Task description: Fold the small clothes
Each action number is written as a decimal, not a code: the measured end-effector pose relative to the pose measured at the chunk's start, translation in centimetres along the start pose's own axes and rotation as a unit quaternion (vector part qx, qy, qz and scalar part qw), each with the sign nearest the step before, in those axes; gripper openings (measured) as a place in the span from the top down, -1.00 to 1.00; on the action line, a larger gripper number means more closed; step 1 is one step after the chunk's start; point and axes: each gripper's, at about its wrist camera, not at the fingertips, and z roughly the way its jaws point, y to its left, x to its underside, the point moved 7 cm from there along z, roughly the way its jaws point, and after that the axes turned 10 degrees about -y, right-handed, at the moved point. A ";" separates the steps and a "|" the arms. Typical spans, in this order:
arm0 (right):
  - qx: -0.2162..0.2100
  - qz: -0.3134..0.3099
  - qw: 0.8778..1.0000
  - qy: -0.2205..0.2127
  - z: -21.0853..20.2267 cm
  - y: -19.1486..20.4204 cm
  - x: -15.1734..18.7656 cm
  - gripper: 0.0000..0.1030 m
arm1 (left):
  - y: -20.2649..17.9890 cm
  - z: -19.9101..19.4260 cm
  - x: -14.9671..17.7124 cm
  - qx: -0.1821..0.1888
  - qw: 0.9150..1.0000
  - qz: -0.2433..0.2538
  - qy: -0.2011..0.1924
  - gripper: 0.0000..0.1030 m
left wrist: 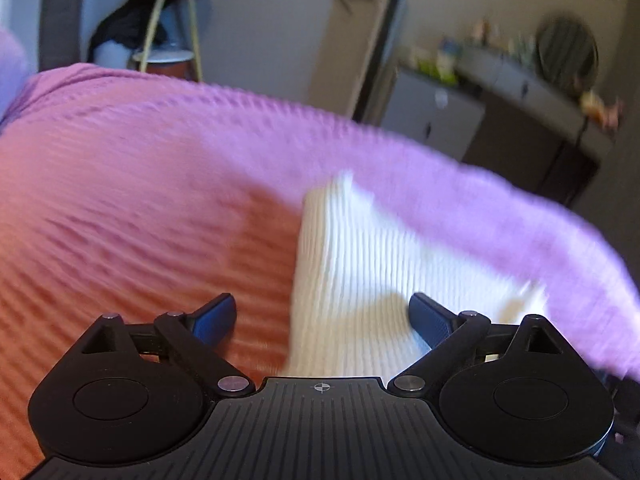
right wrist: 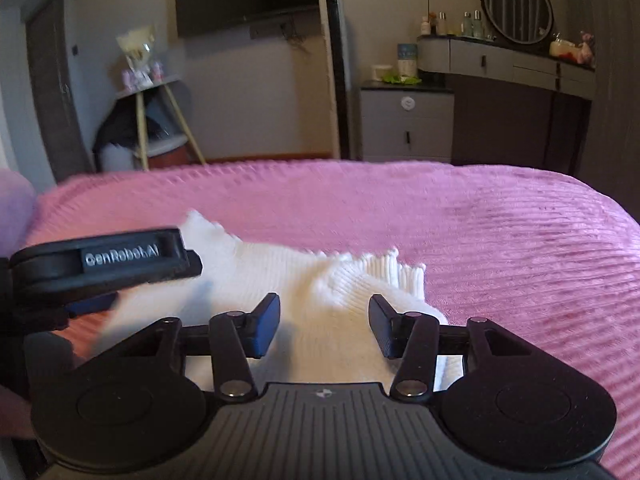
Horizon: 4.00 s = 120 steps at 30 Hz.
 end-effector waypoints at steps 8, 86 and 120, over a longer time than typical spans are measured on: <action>-0.005 -0.008 0.999 -0.052 1.7 -0.8 1.9 -0.17 | -0.4 1.5 0.7 -0.007 1.000 0.019 -0.007 -1.00; -0.006 0.077 0.996 0.049 -9.8 -0.2 2.9 0.22 | 4.1 -21.8 1.8 0.015 0.996 0.088 -0.004 -1.00; 0.053 0.040 0.977 0.204 -22.3 1.2 6.2 -0.92 | 3.4 -24.6 6.3 -0.004 0.989 0.121 0.084 -1.00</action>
